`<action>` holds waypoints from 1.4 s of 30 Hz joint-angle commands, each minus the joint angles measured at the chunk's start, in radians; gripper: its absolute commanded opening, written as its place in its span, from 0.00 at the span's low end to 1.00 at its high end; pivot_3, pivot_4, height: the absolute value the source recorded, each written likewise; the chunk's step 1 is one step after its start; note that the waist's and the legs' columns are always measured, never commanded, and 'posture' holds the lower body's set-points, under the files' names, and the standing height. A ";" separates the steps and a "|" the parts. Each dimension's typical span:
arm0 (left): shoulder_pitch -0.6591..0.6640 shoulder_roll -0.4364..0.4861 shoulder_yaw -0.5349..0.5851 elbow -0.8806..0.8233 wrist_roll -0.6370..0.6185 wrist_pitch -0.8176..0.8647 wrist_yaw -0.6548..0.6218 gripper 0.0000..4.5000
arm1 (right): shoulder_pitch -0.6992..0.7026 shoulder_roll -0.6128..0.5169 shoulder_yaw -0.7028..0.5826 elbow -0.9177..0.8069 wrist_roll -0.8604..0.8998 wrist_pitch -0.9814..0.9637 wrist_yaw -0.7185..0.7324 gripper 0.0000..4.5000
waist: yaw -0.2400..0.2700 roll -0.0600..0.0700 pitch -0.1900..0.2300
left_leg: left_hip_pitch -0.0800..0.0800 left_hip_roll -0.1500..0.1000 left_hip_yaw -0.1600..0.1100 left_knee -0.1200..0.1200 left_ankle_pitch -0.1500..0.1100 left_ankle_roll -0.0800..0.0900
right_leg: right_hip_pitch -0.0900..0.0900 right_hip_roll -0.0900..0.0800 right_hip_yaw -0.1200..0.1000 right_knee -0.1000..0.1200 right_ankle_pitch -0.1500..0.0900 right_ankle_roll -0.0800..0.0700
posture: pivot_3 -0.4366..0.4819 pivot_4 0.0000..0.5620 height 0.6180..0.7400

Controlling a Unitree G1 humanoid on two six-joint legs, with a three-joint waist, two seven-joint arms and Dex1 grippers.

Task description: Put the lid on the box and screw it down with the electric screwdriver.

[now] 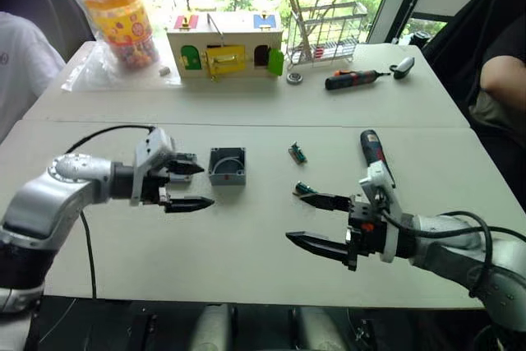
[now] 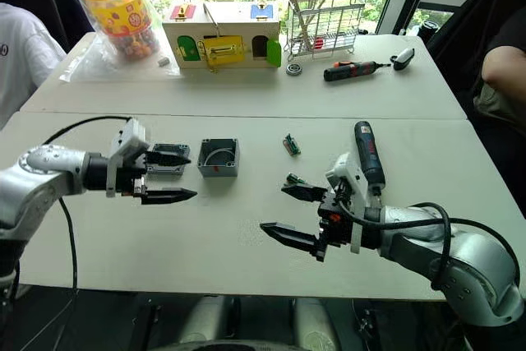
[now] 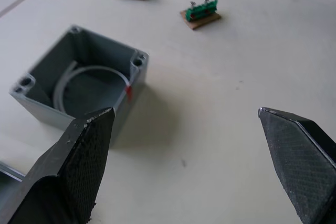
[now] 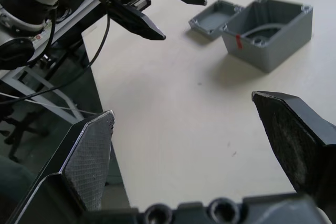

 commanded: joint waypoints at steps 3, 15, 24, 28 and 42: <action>-0.209 -0.047 -0.202 0.199 0.251 -0.248 -0.171 1.00 | -0.057 0.039 0.081 0.015 -0.107 -0.026 -0.058 0.99 | -0.004 0.000 0.000 | -0.002 0.000 0.001 0.000 -0.001 0.002 | -0.003 0.000 0.000 0.001 0.000 0.000 | 0.48 0.27 0.97; -0.406 -0.262 -0.357 0.539 0.531 -0.628 -0.263 1.00 | -0.013 0.095 0.206 -0.011 -0.318 -0.096 -0.078 0.99 | -0.003 0.000 0.000 | -0.014 0.000 0.000 0.005 0.000 0.001 | -0.015 0.001 0.000 0.005 0.000 0.000 | 0.48 0.27 0.97; -0.439 -0.327 -0.343 0.700 0.589 -0.736 -0.293 0.88 | -0.018 0.131 0.176 -0.041 -0.335 -0.071 -0.133 1.00 | -0.005 0.000 0.000 | -0.014 0.000 0.000 0.005 0.000 0.001 | -0.015 0.000 0.000 0.005 0.000 0.000 | 0.48 0.27 0.97; -0.441 -0.351 -0.332 0.713 0.593 -0.744 -0.294 0.49 | -0.022 0.141 0.169 -0.044 -0.337 -0.063 -0.148 1.00 | -0.003 0.000 0.000 | -0.014 0.000 0.000 0.005 0.000 0.001 | -0.015 0.000 0.000 0.006 0.000 0.000 | 0.48 0.27 0.97; -0.447 -0.376 -0.290 0.663 0.534 -0.797 -0.372 0.01 | -0.023 0.127 0.119 -0.042 -0.293 -0.030 -0.138 1.00 | -0.003 0.000 0.000 | -0.014 0.000 -0.001 0.005 0.000 0.001 | -0.015 0.000 -0.001 0.006 0.000 0.000 | 0.48 0.27 0.97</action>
